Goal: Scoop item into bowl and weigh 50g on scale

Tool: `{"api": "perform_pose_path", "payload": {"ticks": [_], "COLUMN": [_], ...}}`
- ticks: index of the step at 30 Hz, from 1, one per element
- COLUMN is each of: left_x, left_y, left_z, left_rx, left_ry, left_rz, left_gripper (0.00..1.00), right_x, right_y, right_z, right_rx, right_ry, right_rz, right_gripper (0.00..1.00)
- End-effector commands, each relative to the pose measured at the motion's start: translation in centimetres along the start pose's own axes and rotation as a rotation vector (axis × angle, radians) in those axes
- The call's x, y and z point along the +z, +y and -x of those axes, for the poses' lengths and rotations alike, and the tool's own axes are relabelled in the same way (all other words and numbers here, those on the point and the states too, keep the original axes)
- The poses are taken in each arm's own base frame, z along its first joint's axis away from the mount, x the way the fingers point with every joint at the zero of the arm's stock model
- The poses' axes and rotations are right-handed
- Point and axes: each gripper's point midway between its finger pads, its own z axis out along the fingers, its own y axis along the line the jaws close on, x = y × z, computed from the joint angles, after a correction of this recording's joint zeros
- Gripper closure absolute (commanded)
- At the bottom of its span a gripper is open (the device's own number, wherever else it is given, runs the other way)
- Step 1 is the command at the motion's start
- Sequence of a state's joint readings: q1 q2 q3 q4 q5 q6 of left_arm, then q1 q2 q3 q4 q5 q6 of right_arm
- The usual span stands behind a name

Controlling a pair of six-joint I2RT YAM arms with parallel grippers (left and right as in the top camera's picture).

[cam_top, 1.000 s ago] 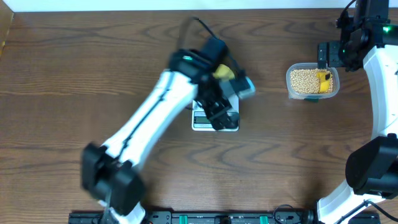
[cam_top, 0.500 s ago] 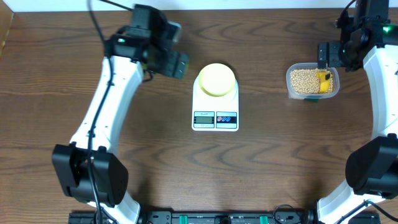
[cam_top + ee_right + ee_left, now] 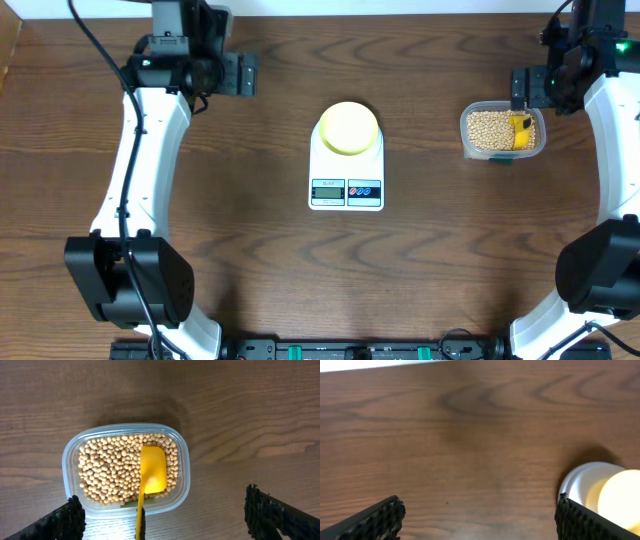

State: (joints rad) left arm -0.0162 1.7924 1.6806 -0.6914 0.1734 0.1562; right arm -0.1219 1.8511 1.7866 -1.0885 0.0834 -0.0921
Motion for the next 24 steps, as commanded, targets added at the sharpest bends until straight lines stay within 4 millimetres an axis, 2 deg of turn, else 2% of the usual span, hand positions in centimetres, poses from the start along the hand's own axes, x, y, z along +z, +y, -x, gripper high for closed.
{"api": "perform_pose_path", "payload": {"ticks": [1,6,10,18,24], "left_x": [0.3,0.4,0.4,-0.7,-1.0], "left_y": [1.3,2.1,1.0,-6.0,-11.9], "left_z": [-0.1,0.1,-1.0,-6.6,-13.7], "left_rx": [0.008,0.007,-0.007,-0.031,0.039], "left_ry": [0.001,-0.008,0.036,0.27,0.52], "left_rz": [0.034,0.073,0.023,-0.277,-0.38], "left_gripper": [0.02,0.02,0.02,0.02,0.02], "right_x": [-0.5,-0.5,-0.5,-0.5,-0.5], "right_y": [0.0,0.0,0.0,0.0,0.0], "right_z": [0.3,0.3,0.3,0.3,0.3], "right_rx": [-0.002,-0.002,-0.002,-0.002,-0.002], "right_ry": [-0.013,-0.013,-0.013,-0.013,-0.013], "right_rz": [-0.007,-0.007,-0.007,-0.007,-0.007], "right_gripper": [0.01,0.01,0.01,0.01,0.01]}}
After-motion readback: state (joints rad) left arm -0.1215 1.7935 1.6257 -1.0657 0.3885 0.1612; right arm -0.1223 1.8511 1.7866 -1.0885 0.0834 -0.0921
